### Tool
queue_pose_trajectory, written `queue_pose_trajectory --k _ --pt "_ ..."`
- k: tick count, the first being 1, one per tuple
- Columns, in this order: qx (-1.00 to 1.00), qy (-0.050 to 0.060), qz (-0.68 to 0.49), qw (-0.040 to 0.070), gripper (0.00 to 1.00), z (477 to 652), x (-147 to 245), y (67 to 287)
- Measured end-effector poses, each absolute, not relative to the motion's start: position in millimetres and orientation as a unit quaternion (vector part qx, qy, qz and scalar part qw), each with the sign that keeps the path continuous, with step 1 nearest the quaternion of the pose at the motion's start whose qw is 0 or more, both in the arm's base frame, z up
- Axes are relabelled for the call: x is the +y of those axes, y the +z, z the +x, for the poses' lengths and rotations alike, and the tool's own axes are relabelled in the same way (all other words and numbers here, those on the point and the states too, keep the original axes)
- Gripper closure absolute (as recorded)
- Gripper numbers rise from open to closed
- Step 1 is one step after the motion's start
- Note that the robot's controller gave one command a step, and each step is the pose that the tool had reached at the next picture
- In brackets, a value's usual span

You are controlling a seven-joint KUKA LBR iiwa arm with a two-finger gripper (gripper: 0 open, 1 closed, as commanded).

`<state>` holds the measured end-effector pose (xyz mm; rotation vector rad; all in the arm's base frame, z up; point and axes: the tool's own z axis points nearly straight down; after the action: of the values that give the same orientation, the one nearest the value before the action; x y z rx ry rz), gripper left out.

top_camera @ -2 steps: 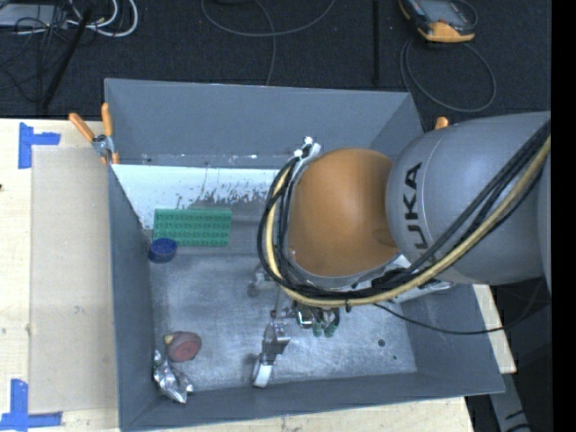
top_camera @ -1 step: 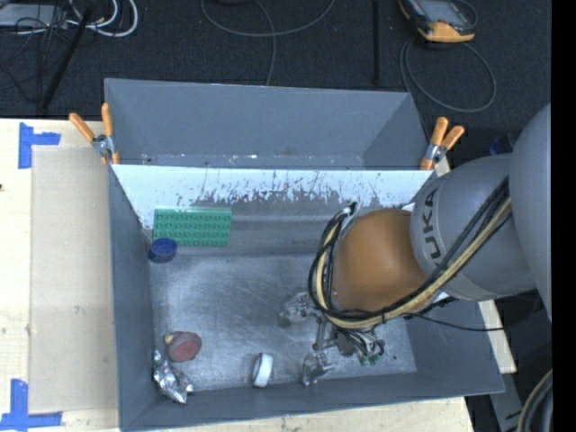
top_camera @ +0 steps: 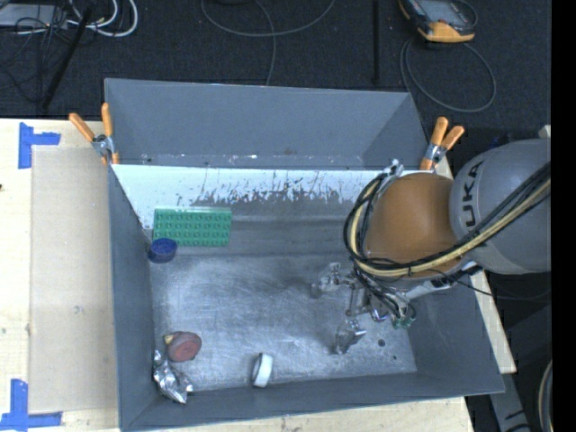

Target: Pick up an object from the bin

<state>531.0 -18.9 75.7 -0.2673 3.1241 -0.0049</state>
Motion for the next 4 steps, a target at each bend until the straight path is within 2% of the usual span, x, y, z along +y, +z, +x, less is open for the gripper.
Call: queue_pose_trajectory --k 1,2,3,4 --pt "0.983 0.001 -0.181 0.000 0.00 604.6 -28.8 72.7" --pt "0.984 0.000 -0.179 0.000 1.00 604.7 -31.0 74.1" --pt "0.984 0.000 -0.179 0.004 0.00 605.6 -30.3 73.2" --pt "0.971 -0.002 -0.239 0.001 0.00 594.7 -133.8 101.6"
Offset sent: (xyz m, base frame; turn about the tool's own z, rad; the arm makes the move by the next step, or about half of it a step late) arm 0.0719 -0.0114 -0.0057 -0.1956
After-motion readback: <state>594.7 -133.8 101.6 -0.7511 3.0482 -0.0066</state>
